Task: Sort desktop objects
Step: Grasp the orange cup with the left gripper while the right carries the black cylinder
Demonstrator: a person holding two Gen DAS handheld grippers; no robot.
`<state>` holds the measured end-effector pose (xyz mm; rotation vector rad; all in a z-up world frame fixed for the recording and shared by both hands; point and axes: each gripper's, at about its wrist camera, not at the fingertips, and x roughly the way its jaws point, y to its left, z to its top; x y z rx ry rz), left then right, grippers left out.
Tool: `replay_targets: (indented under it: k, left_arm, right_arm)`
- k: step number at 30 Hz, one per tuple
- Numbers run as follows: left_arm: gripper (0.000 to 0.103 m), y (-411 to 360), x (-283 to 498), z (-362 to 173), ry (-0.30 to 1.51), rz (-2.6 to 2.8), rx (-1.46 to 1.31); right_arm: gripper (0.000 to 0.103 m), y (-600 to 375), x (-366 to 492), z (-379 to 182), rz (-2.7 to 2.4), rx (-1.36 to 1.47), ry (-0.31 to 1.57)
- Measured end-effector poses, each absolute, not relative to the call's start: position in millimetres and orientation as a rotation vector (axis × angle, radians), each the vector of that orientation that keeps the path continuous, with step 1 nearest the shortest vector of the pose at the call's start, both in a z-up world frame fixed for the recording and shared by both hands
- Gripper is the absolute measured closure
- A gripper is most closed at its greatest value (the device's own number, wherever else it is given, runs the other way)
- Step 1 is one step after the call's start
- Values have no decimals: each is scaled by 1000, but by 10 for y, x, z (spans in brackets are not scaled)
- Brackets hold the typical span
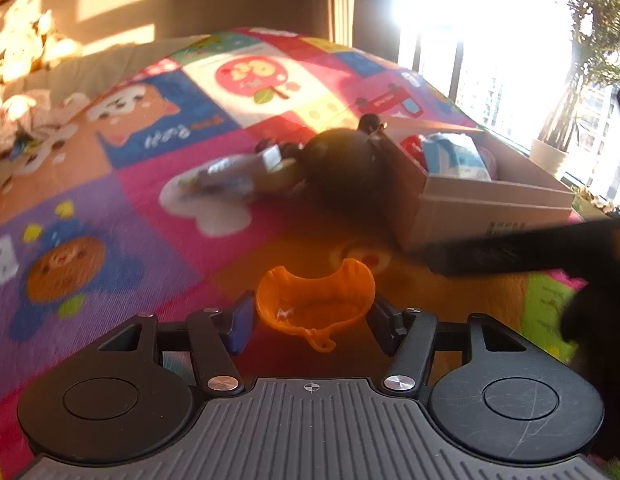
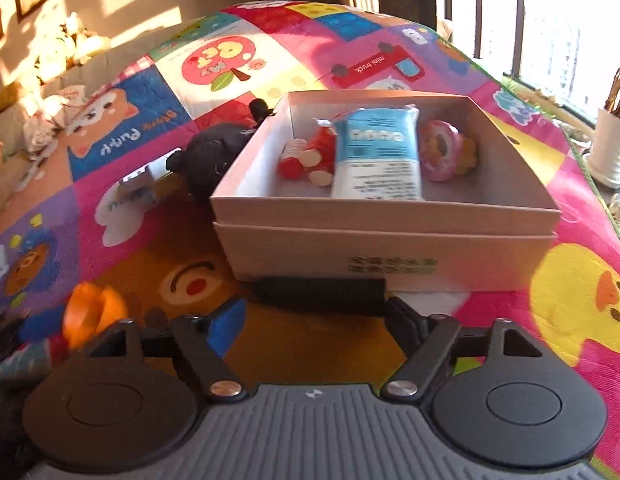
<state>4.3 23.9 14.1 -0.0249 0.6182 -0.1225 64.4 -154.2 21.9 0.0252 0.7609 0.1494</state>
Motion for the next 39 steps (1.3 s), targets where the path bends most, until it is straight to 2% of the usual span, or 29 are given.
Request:
replay_targets:
  k: [1,7,14,17,22,26,30,34,36,39]
  left_arm:
    - [39,261,17,143,619,-124,-32]
    - [39,255,-45,143,618,-127,-22]
    - [39,40,-216,235,638,-215,31]
    - [39,-70,-245,566,573,-269,31]
    - [39,-365,-254,1301,364,-345,96]
    - [39,-642,-72,1576,270,-345,170]
    - [39,-811,285,1470,307,-367,163]
    - [38,-923,677,1236,365,-387,148]
    - [21,-898,864,1095,406,-389,132]
    - [11,-695,920,935,452,-358,92]
  right_arm:
    - [29,-1483,674,195,134,14,759]
    - [29,-1545,694,179,111,6,771]
    - [29,-2180,165,427,444,-84,869]
    - [29,-2541,-112,762,482,-109,767]
    - [29,-3047,-438,1541,423,-76,464]
    - [28,-3245,-450,1904,362,-73,295]
    - [28,-3310,-141,1957,360,-21,309]
    - [28,-3250,370,1748,382,27,402]
    - [28,-3182,656,1611,399,66,449]
    - [28,-3146,986,1410,397,131,527]
